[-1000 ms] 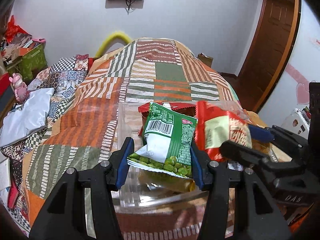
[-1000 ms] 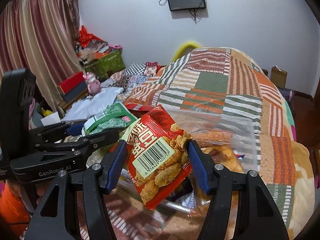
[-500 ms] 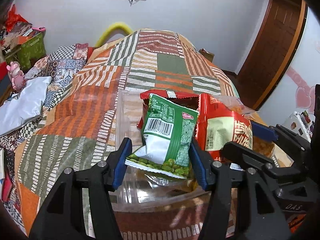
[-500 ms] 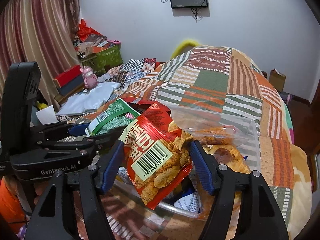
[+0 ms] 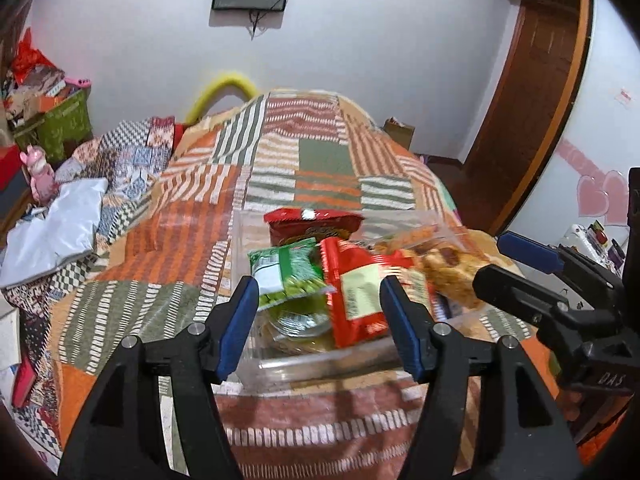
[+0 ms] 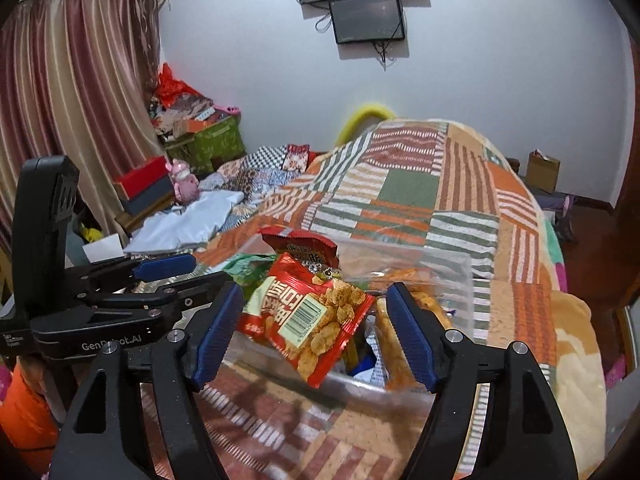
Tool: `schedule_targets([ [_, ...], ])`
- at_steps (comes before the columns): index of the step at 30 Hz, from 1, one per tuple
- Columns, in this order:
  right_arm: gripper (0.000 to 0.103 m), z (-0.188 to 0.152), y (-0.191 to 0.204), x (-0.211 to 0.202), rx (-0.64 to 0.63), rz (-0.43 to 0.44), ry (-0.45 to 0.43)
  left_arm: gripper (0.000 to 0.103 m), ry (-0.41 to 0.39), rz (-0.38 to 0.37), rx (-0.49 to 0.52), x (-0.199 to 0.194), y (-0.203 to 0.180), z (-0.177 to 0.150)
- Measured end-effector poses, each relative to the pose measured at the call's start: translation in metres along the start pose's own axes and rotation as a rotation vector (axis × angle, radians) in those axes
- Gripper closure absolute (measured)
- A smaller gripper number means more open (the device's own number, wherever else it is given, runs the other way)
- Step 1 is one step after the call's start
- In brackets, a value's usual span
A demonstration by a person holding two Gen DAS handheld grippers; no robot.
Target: Organize snacks
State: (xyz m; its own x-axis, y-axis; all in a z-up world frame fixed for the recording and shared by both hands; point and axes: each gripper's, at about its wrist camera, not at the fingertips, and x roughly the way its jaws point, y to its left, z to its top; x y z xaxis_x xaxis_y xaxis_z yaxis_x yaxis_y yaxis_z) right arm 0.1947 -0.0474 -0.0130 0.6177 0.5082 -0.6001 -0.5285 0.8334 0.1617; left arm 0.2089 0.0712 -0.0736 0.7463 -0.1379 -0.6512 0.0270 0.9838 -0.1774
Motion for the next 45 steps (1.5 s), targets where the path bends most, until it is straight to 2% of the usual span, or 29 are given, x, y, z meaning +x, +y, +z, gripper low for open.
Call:
schedule_targets([
  [11, 0.032, -0.004, 0.012, -0.080, 0.023, -0.007, -0.132, 0.040, -0.184, -0.005, 0.051, -0.098, -0.036, -0.006],
  [15, 0.031, -0.011, 0.016, -0.108, 0.032, -0.015, -0.174, 0.031, -0.245, -0.005, 0.059, -0.127, -0.047, -0.015],
  [17, 0.023, -0.016, 0.016, -0.117, 0.039, -0.016, -0.189, 0.024, -0.274, -0.002, 0.062, -0.138, -0.052, -0.020],
  [20, 0.018, -0.023, 0.021, -0.130, 0.036, -0.039, -0.219, 0.016, -0.322, 0.014, 0.071, -0.155, -0.058, -0.028],
  [22, 0.017, -0.026, 0.024, -0.135, 0.030, -0.054, -0.227, 0.010, -0.338, 0.021, 0.075, -0.159, -0.060, -0.032],
  [27, 0.008, -0.033, 0.029, -0.141, 0.019, -0.079, -0.246, 0.006, -0.368, 0.043, 0.083, -0.167, -0.064, -0.040],
  [31, 0.007, -0.035, 0.033, -0.143, 0.004, -0.089, -0.252, 0.005, -0.383, 0.060, 0.095, -0.170, -0.066, -0.045],
  [45, 0.007, -0.040, 0.030, -0.144, 0.020, -0.082, -0.258, 0.005, -0.372, 0.043, 0.092, -0.168, -0.064, -0.049],
])
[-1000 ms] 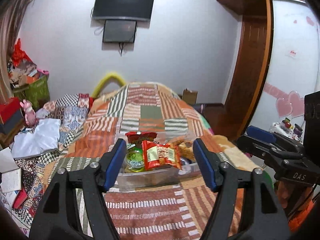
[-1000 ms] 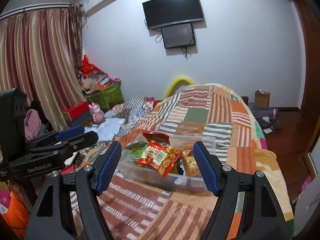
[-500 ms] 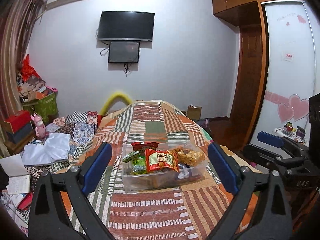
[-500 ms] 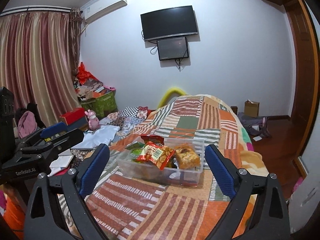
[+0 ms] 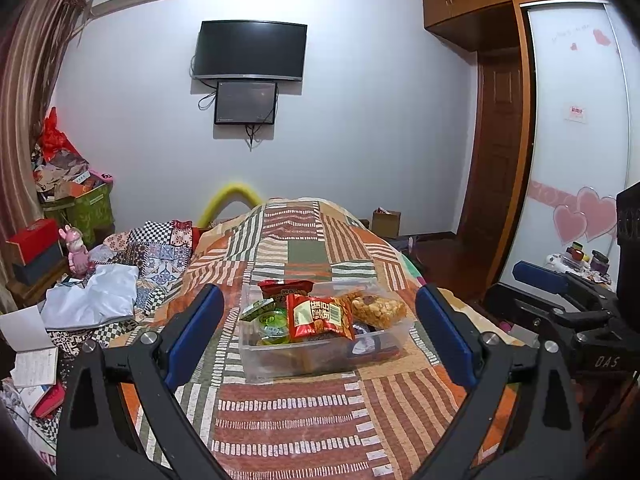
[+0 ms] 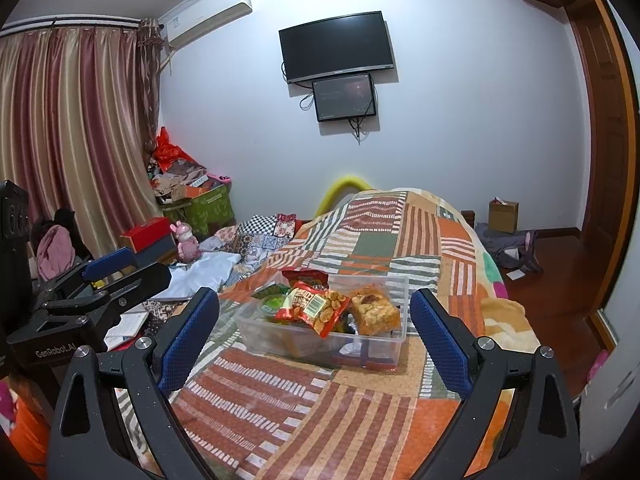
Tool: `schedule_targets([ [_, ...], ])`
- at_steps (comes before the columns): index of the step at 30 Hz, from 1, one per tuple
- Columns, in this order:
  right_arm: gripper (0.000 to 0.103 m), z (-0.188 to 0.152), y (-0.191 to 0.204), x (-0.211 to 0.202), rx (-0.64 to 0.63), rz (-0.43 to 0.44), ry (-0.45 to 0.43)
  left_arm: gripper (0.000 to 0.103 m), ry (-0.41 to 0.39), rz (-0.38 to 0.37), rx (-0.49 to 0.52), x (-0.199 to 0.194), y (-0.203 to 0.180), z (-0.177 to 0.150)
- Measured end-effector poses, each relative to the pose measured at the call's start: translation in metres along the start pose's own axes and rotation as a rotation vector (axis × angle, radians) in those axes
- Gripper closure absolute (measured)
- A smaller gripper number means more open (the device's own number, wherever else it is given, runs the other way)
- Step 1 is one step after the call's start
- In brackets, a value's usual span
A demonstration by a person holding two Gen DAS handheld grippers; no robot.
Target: Organize snacks
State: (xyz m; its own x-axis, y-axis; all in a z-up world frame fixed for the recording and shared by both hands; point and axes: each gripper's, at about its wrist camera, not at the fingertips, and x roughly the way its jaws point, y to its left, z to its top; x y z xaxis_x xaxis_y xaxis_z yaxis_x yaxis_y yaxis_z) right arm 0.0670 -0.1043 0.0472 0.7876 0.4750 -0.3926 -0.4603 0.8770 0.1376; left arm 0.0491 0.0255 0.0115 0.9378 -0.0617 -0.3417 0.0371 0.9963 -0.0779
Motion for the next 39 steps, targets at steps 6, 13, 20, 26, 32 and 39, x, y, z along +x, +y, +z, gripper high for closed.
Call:
schedule_targets([
  [6, 0.007, -0.0008, 0.0004, 0.0001, 0.000, 0.001, 0.001, 0.005, 0.003, -0.002, 0.004, 0.0029, -0.0010, 0.0004],
  [13, 0.007, -0.0007, 0.0016, -0.0007, 0.000, 0.001, -0.001, 0.005, 0.003, -0.004, 0.002, 0.0021, -0.0010, -0.0003],
  [20, 0.007, -0.0009, 0.0021, -0.0023, -0.002, 0.002, -0.001, 0.005, 0.008, -0.013, -0.005, 0.0040, -0.0003, -0.0004],
  [26, 0.007, -0.0003, 0.0020, -0.0021, 0.000, 0.000, -0.001, 0.005, 0.004, -0.019, 0.001, 0.0033, -0.0028, -0.0007],
  [32, 0.007, 0.0012, 0.0018, -0.0039, 0.005, -0.002, -0.004, 0.005, 0.004, -0.016, -0.008, 0.0036, -0.0022, -0.0010],
  [39, 0.007, 0.0007, -0.0001, -0.0040, 0.007, -0.005, -0.003, 0.005, 0.006, -0.015, -0.019, 0.0044, -0.0001, 0.0001],
])
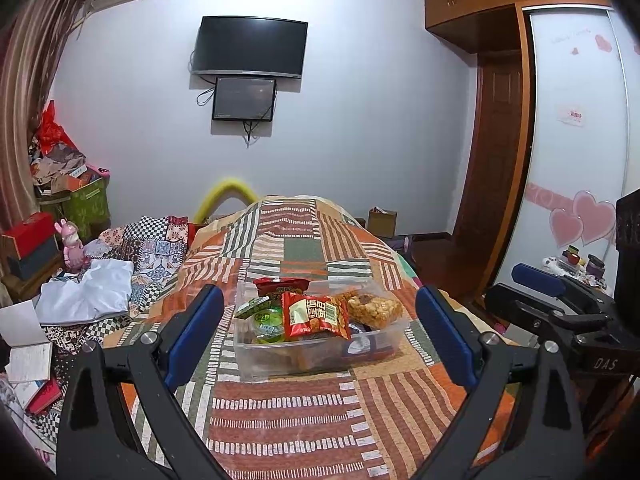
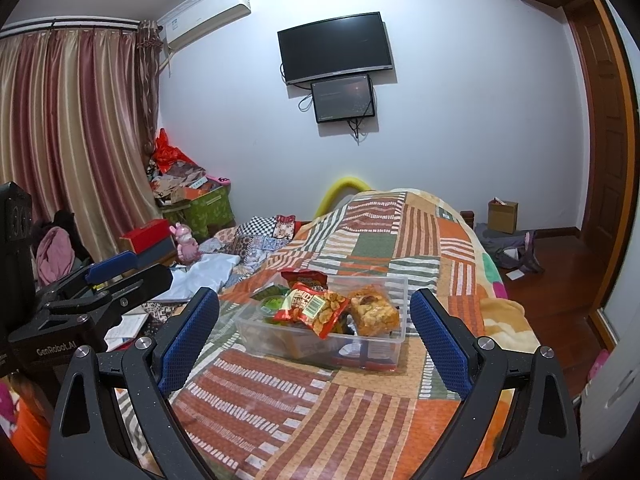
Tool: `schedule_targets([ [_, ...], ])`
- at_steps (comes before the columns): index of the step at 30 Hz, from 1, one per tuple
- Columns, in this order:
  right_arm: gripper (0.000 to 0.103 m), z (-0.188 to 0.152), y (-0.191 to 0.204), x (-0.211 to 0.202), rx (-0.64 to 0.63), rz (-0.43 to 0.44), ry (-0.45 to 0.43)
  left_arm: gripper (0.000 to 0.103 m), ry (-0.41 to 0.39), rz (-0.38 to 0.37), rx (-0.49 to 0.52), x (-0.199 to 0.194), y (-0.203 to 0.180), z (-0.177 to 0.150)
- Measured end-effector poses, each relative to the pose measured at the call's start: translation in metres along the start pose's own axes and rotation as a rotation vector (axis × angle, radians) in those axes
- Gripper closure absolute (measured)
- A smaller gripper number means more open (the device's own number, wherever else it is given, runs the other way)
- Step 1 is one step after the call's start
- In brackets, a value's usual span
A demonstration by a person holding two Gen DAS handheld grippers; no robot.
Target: Organize snacks
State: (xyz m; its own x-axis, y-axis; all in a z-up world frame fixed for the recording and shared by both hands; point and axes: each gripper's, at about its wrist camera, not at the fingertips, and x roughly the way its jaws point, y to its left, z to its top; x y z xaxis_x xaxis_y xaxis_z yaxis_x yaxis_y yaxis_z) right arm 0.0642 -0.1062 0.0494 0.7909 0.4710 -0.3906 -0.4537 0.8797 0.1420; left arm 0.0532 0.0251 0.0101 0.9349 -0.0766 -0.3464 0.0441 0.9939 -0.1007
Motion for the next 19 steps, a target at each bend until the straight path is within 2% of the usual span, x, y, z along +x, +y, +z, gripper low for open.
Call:
schedule_targets([
  [19, 0.007, 0.0008, -0.0027, -0.0001, 0.003, -0.004, 0.006, 0.005, -0.004, -0.004, 0.015, -0.0037, -0.0043, -0.0020],
])
